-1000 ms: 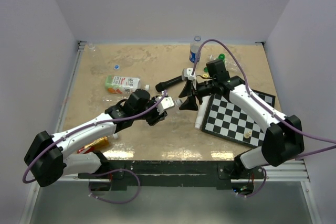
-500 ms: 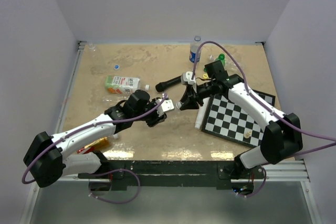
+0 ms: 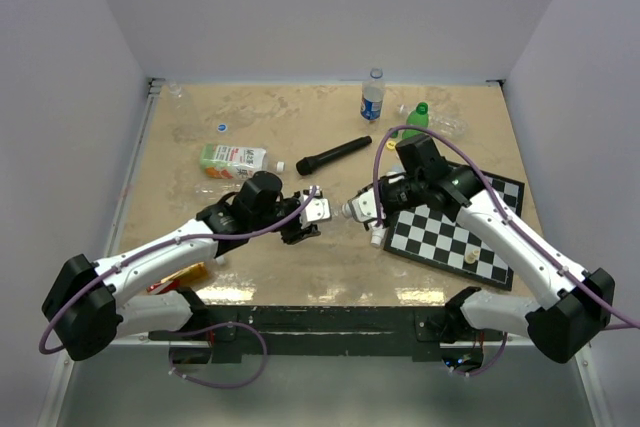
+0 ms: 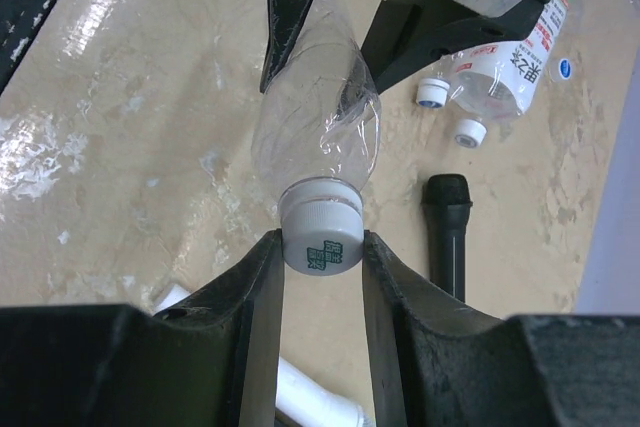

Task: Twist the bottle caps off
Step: Unscrew the bottle cap from the plastic bottle.

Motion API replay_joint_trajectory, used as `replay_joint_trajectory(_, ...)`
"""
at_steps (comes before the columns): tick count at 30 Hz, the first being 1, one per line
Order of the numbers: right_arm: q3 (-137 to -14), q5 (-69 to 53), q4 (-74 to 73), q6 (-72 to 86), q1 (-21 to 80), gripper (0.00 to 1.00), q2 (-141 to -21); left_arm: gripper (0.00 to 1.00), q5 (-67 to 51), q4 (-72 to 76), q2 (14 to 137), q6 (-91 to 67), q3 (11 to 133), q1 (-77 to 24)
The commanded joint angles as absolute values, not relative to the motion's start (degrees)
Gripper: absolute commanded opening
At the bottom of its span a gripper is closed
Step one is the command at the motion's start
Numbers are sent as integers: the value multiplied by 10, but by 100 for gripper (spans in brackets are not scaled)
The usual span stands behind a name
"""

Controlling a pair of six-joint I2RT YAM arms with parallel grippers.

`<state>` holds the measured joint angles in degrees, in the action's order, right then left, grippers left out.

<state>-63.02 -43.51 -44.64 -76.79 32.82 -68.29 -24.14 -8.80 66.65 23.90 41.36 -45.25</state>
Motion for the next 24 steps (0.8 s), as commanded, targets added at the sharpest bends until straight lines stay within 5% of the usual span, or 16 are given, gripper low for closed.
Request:
replay_joint_trajectory(1, -644, -434, -375, -802, 324, 1, -682, 5, -265, -121, 669, 254, 410, -454)
replay_joint_trajectory(18, -625, -454, -374, -740, 323, 7, -663, 4, -244, -111, 658, 237, 407, -454)
replay_joint_trajectory(24, -628, -446, -366, -691, 322, 33, -655, 4, -243, -110, 656, 233, 408, -454)
